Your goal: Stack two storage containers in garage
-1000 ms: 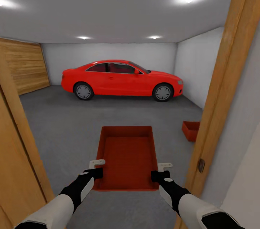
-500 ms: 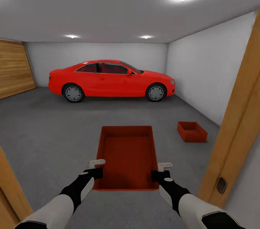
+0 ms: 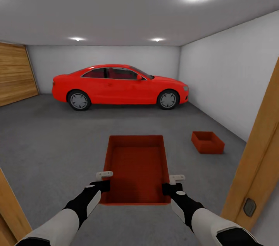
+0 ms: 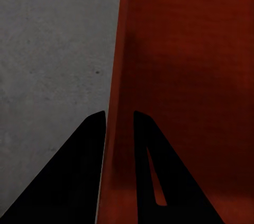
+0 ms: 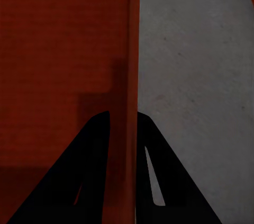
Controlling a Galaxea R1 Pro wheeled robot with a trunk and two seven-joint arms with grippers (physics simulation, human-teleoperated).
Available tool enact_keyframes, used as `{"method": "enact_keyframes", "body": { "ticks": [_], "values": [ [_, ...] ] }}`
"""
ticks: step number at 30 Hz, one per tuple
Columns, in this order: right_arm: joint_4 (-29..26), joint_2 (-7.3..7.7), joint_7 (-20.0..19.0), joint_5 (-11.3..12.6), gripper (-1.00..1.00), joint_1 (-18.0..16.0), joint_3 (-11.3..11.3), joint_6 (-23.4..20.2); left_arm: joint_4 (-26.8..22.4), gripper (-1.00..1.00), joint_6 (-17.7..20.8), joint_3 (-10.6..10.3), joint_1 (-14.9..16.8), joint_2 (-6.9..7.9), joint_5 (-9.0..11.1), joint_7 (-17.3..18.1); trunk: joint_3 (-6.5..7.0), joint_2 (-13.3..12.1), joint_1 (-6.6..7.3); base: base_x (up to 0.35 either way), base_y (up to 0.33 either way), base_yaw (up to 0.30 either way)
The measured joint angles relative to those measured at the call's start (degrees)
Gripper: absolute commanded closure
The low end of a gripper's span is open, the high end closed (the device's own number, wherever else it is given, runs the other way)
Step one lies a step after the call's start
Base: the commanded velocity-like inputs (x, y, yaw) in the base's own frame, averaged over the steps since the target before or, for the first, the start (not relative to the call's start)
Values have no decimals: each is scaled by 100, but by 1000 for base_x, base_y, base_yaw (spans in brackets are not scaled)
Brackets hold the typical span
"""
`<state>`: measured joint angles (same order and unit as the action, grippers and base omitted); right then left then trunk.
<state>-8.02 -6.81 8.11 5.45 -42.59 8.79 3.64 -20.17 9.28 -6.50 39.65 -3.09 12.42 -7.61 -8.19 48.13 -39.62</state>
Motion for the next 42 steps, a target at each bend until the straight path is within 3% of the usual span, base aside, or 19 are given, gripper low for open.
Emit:
{"method": "enact_keyframes", "body": {
  "ticks": [11, 28, 42],
  "values": [
    [112, -12, 8, -90, 100, 0, -78, 38, 118, 100, -65, -170, 3, 16, 184, -21, 0, 0, 1, 12, 12, 0],
    [114, -6, 6, -88, 100, 0, -77, 39, 117, 100, -64, -183, 3, 10, 191, -33, 0, 0, 0, 58, 63, 0],
    [129, -15, 14, -29, 100, -1, -17, 44, 140, 100, -71, -113, 2, 9, 152, -25, 0, 0, 3, 277, 0, 0]
  ]
}}
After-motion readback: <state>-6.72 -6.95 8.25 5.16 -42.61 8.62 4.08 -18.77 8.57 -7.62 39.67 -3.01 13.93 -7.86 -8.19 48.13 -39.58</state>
